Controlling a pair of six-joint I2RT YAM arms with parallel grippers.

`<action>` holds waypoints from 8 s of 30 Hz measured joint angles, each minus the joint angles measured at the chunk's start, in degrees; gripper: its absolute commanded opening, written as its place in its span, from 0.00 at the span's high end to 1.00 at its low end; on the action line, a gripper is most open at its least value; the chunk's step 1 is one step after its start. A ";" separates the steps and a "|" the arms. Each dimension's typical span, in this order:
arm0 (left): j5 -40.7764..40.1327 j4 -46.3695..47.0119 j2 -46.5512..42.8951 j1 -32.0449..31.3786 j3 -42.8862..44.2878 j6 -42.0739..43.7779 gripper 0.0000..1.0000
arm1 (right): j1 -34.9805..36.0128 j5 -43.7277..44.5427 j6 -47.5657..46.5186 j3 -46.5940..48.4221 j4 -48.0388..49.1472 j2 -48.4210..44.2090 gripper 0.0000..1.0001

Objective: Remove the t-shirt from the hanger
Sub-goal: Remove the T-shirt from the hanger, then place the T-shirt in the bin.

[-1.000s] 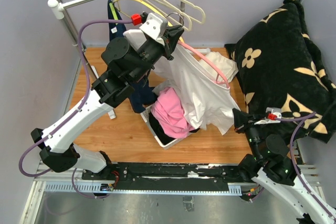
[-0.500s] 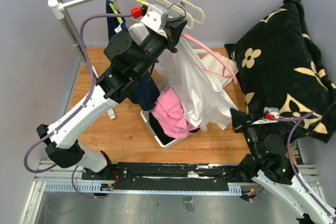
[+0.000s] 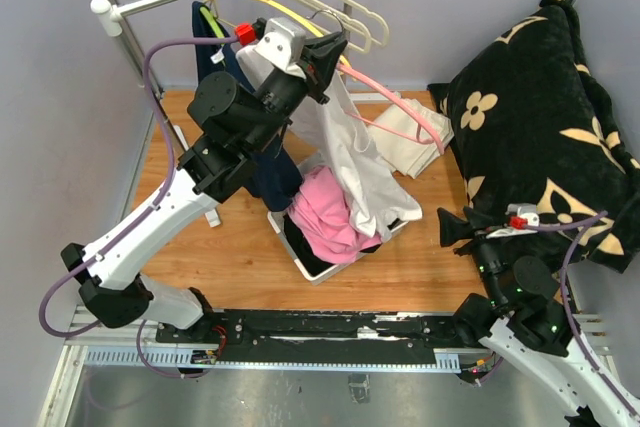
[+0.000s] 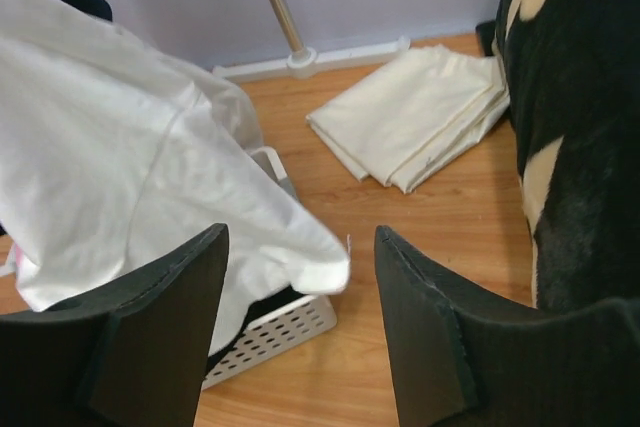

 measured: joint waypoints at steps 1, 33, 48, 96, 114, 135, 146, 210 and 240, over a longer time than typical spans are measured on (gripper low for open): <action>0.48 0.24 -0.48 0.02 -0.96 0.07 0.99 | 0.00 0.02 -0.57 1.05 -0.35 0.00 0.37; 12.87 5.75 -0.07 -5.79 -20.85 -1.57 1.00 | 0.00 -23.15 -13.35 24.00 2.21 21.07 0.35; 13.53 6.62 2.54 -7.26 -20.83 -1.84 1.00 | 0.00 -25.99 -12.81 19.63 6.49 22.10 0.44; 14.97 14.64 -10.43 -7.96 -32.39 -5.92 0.39 | 0.26 -23.54 -12.41 16.48 6.34 18.23 0.99; 8.02 17.55 -6.95 -7.96 -40.98 -6.36 0.41 | 0.26 -26.38 -12.50 16.48 6.78 15.76 0.99; -0.44 17.57 -6.21 -8.52 -38.34 -7.08 0.99 | 0.26 -26.69 -13.70 16.48 3.78 8.59 0.99; -12.31 12.66 -5.33 -8.61 -25.38 -1.95 1.00 | 0.26 -26.25 -14.91 18.18 -0.61 1.81 0.99; 7.21 6.95 -2.91 -8.37 10.38 4.52 0.99 | 0.26 -5.11 -19.76 28.59 -6.40 3.69 0.99; 10.38 9.16 1.31 -8.37 7.56 -7.69 0.99 | 0.26 -5.14 -19.78 28.04 -5.44 4.28 0.99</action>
